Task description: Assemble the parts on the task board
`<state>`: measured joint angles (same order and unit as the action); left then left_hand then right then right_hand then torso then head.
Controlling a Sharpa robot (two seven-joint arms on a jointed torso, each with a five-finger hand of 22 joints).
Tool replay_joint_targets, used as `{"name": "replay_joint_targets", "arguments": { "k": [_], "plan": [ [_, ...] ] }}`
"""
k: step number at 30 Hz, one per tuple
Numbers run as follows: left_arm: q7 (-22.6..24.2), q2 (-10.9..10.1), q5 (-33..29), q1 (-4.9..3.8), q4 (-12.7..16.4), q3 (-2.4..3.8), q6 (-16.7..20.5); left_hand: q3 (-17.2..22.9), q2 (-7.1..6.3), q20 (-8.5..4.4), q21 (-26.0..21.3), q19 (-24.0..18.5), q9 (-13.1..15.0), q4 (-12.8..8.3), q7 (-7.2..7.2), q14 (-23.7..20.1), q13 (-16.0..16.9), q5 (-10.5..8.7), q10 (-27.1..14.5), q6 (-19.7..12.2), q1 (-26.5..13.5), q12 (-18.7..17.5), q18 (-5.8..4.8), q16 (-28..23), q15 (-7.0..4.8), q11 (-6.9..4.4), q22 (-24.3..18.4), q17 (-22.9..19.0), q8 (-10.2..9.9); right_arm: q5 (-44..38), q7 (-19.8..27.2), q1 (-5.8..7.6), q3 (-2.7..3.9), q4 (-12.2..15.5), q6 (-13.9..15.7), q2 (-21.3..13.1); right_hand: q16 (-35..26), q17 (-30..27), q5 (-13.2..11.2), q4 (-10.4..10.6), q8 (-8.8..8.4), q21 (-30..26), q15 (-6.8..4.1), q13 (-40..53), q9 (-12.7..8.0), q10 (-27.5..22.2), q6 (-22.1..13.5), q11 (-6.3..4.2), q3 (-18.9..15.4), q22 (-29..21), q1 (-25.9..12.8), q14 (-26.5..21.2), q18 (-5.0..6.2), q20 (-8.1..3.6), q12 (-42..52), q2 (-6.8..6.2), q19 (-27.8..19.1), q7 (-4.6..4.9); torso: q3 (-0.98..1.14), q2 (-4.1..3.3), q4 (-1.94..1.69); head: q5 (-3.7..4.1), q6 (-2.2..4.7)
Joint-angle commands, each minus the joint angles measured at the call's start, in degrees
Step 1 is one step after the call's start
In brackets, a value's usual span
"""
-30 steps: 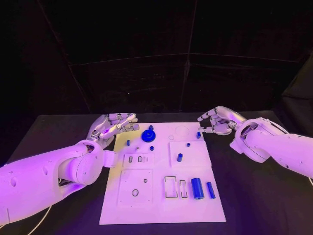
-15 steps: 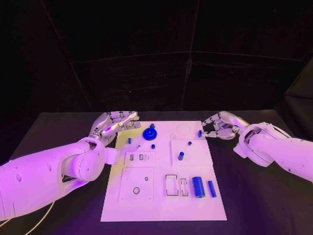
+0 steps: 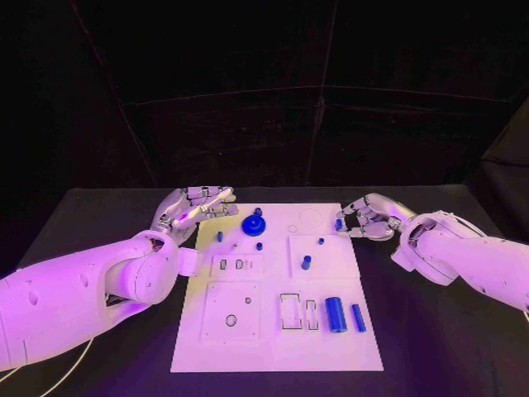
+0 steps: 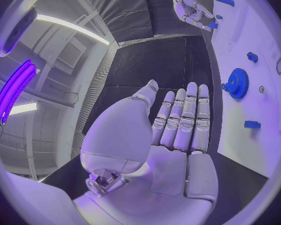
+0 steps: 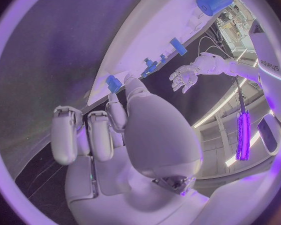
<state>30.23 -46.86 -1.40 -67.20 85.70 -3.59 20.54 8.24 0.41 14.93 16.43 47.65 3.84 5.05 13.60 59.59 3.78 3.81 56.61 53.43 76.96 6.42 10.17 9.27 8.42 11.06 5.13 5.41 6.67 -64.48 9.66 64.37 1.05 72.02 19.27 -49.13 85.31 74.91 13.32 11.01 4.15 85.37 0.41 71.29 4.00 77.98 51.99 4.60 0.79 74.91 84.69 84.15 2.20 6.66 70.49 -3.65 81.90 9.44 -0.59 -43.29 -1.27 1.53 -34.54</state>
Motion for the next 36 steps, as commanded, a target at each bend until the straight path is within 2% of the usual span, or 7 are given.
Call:
{"name": "replay_joint_targets", "arguments": {
  "k": [1,15,24,36],
  "plan": [
    [0.5,0.1,0.1,-0.06,0.0,0.06,-0.8,-0.1,0.37,-0.01,-0.3,0.4,0.0,-0.3,0.46,0.0,0.0,0.33,-0.4,-0.4,0.3,-0.3,0.35,-0.3,0.11,-0.02,-0.1,-0.1,-0.4,-0.2,0.6,0.03,0.04,-0.4,0.0,0.4,-0.2,4.8,0.3,-0.4,0.12,-0.2,-0.19,0.2,0.0,-0.1,0.3,-0.18,0.1,4.3,0.5,3.6,0.36,0.01,0.1,0.19,-0.2,0.13,-0.04,0.02,-0.07,0.05,-0.05],
    [0.5,0.2,0.1,-0.03,-0.1,0.06,-0.8,-0.1,0.37,-0.01,-0.3,0.4,0.0,-0.3,0.46,0.0,0.0,0.33,-0.4,-0.4,0.3,-0.3,0.35,-0.3,0.11,-0.02,-0.1,-0.1,-0.4,0.2,0.0,-0.01,0.04,-2.6,-0.1,2.2,-0.1,5.1,0.1,-1.5,1.14,-0.1,-0.44,1.0,0.2,0.6,2.8,-0.50,2.0,4.7,1.7,3.7,0.30,-0.21,0.9,3.06,0.1,-0.13,-0.05,0.06,-0.04,0.13,-0.15],
    [0.5,0.2,0.1,-0.03,-0.1,0.06,-0.8,0.1,0.40,-0.02,-0.4,0.4,0.0,-0.5,0.39,0.1,0.0,0.32,-0.4,-0.4,0.3,-0.4,0.36,-0.3,0.09,-0.06,-0.1,-0.1,-0.3,0.2,-0.5,-0.01,0.04,-3.1,0.1,2.5,-0.1,5.2,0.0,-2.0,1.63,0.0,-0.63,1.2,0.3,0.7,4.0,-0.73,2.9,4.8,1.9,3.7,0.28,-0.37,1.0,3.54,0.2,-0.42,-0.03,0.03,-0.04,0.33,-0.35],
    [0.5,0.2,0.1,-0.02,-0.2,0.05,-0.9,0.1,0.40,-0.02,-0.4,0.4,0.0,-0.5,0.39,0.1,0.0,0.32,-0.4,-0.4,0.3,-0.4,0.36,-0.3,0.09,-0.06,-0.1,-0.1,-0.3,0.2,-0.7,-0.01,0.04,-3.1,0.0,2.4,-0.1,5.3,0.0,-2.3,1.93,0.0,-0.79,1.2,0.3,0.7,4.9,-0.94,3.3,4.9,1.9,3.8,0.25,-0.51,1.0,3.50,0.3,-0.67,-0.01,0.05,0.00,0.16,-0.41]
  ]
}}
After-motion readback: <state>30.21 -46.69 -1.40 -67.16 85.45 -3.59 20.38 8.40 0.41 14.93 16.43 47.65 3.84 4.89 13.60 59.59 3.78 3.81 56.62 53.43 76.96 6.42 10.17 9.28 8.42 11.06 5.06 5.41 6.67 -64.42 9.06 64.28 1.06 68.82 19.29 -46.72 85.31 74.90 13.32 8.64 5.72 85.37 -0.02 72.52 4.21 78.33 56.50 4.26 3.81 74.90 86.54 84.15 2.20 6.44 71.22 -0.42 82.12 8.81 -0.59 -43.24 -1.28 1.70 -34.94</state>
